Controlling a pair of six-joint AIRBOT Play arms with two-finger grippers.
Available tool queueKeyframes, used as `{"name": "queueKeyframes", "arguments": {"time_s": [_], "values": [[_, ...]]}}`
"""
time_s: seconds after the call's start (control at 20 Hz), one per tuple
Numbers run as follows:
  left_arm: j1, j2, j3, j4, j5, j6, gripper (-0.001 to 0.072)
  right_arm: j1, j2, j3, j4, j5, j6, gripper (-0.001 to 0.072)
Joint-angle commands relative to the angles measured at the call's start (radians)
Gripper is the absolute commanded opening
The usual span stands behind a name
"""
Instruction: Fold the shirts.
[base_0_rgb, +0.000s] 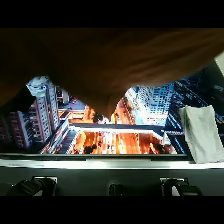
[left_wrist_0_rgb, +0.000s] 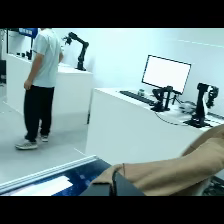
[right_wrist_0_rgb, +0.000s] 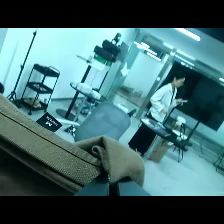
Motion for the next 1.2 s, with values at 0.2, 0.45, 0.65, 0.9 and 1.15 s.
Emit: {"name": "queueKeyframes", "arguments": {"time_s": [0.2, 0.45, 0.65, 0.9, 1.15], "values": [[-0.005, -0.139, 0.023, 0.344, -0.226, -0.120, 0.0026, 0.000, -0.260, 0.012, -0.003, 0.090, 0.008, 0.0034], [0.021, -0.438, -0.077, 0.449, -0.346, -0.090, 0.0027, 0.000, -0.707, 0.012, 0.052, 0.144, 0.008, 0.0034], [0.090, -0.693, -0.093, 0.404, -0.348, -0.090, 0.0027, 0.000, -1.021, 0.012, 0.245, 0.123, 0.024, 0.0035], [0.179, -0.846, -0.093, 0.238, -0.379, -0.090, 0.0028, 0.078, -1.209, 0.012, 0.301, 0.165, 0.075, 0.0037], [0.214, -0.869, -0.093, 0.154, -0.380, -0.036, 0.0028, 0.075, -1.183, 0.013, 0.279, 0.226, 0.025, 0.0605]]}}
